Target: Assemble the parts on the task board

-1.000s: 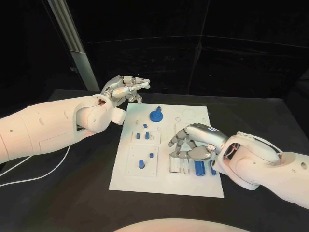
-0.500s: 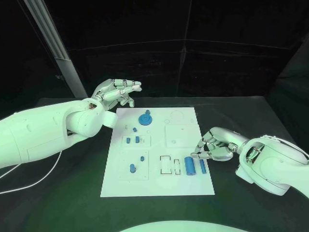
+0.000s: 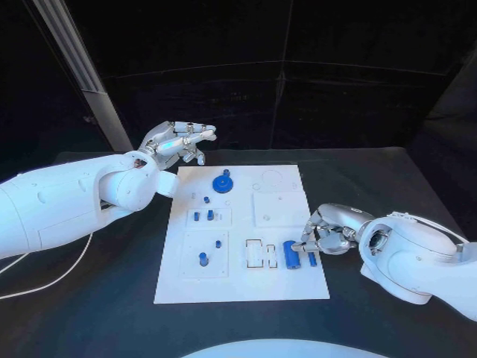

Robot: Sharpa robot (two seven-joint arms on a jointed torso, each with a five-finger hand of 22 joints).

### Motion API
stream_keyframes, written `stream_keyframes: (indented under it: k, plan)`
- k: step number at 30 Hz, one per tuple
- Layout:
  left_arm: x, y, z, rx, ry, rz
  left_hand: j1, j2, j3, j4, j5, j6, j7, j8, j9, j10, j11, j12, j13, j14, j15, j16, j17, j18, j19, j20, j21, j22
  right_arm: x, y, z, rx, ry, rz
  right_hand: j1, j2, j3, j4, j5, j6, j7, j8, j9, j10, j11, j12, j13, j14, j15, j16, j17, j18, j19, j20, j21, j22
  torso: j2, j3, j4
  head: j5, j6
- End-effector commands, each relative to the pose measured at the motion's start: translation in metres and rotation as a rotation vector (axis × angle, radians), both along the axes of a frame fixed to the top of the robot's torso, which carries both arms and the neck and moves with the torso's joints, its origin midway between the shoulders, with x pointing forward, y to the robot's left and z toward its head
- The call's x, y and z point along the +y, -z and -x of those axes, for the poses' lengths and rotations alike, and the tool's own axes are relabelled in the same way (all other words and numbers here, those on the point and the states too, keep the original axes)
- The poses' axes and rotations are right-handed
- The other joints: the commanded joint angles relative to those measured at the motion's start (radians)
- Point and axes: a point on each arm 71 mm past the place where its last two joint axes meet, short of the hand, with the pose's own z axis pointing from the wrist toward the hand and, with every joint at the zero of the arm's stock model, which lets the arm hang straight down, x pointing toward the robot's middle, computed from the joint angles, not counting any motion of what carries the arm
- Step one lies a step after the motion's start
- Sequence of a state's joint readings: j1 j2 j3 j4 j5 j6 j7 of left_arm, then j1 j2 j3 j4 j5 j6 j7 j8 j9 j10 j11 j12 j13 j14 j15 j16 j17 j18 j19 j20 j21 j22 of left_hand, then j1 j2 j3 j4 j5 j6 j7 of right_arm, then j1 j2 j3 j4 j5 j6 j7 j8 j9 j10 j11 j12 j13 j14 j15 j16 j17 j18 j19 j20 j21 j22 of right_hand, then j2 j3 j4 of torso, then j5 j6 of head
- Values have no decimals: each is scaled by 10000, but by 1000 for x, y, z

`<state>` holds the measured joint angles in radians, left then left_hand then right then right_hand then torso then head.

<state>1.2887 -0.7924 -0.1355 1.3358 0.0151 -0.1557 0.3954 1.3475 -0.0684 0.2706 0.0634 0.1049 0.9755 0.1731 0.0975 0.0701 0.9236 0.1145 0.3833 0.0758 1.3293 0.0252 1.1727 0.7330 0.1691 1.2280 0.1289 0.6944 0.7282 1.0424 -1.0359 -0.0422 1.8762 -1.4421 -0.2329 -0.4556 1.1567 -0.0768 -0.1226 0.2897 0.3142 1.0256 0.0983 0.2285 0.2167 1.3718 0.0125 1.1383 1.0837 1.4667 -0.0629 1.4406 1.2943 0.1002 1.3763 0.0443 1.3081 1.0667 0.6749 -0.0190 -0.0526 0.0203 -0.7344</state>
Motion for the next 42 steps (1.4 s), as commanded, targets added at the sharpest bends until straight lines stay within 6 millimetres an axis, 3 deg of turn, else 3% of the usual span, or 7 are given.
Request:
stream_keyframes:
  k: [1, 17, 24, 28, 33, 39, 42]
  plan:
    - [-1, -1, 1, 29, 173, 69, 14, 87, 10, -32, -16, -52, 48, 11, -14, -76, 0, 66, -15, -58, 3, 43, -15, 120, -34, -47, -35, -10, 2, 5, -1, -34, 44, 686, -105, -14, -99, 13, -70, -110, -16, 22, 25, -74, 25, -64, 15, 547, 58, -3, -7, -54, 9, 65, -20, -16, 11, 0, -5, 32, -88]
    - [0, 0, 1, 88, 192, 54, 17, 95, 16, -31, -16, -84, 61, -1, -18, -98, 9, 80, -21, -64, 10, 48, -28, 121, -38, -42, -50, -22, 24, 24, 4, 400, -407, 790, 2, 43, -167, -9, -123, -161, -3, 73, 95, -61, 43, 35, 198, 546, 80, -5, -2, -54, -3, 91, -15, -2, 20, -3, 3, 7, -105]
    - [0, 0, 1, 92, 193, 53, 4, 85, 7, -25, -19, -105, 69, -9, -21, -113, 16, 87, -23, -68, 15, 51, -33, 123, -43, -38, -64, -34, 29, 28, 4, 417, -448, 875, 238, 213, -253, -50, -53, 24, -97, 359, 298, 91, -30, 401, 677, 559, 32, 23, 68, -62, 16, 67, 35, 85, 4, -14, 5, -36, -47]
    - [1, 0, 1, 92, 184, 51, -4, 81, 2, -21, -20, -115, 74, -13, -22, -121, 19, 93, -25, -69, 18, 54, -35, 122, -42, -36, -64, -33, 28, 27, 3, 208, -221, 826, 915, 690, 27, -287, 643, 108, -159, 530, 425, 138, -93, 520, 871, 561, -23, 26, 84, -65, 30, 21, 61, 126, 8, -13, 9, -46, -30]
    - [2, 0, 1, 90, 169, 49, -5, 81, 2, -21, -20, -116, 75, -13, -22, -122, 20, 93, -25, -69, 18, 55, -35, 121, -42, -36, -64, -33, 27, 22, 5, -104, -44, 455, 1250, 928, 148, -399, 1544, 187, -213, 667, 528, 212, -146, 650, 1074, 574, -66, 57, 157, -80, 65, -27, 106, 205, 3, -1, -7, -19, -21]
    - [3, 1, 1, 94, 150, 42, -5, 81, 2, -21, -20, -116, 75, -13, -22, -122, 20, 93, -25, -69, 18, 55, -35, 121, -42, -36, -64, -33, 29, 14, 12, -209, 173, -635, 1242, 1021, 118, -326, 1875, 294, -274, 775, 611, 317, -198, 807, 1282, 601, -108, 120, 286, -98, 109, -65, 167, 309, 8, -15, 10, -47, 6]
    - [2, 1, 1, 95, 168, 48, -5, 81, 2, -21, -20, -116, 75, -13, -22, -122, 20, 93, -25, -69, 18, 55, -35, 121, -42, -36, -64, -33, 32, 8, 15, -280, 274, -1362, 1046, 1077, -4, -139, 1580, 323, -290, 804, 660, 365, -211, 852, 1363, 614, -124, 149, 342, -102, 117, -87, 183, 332, 14, -22, 23, -69, 11]
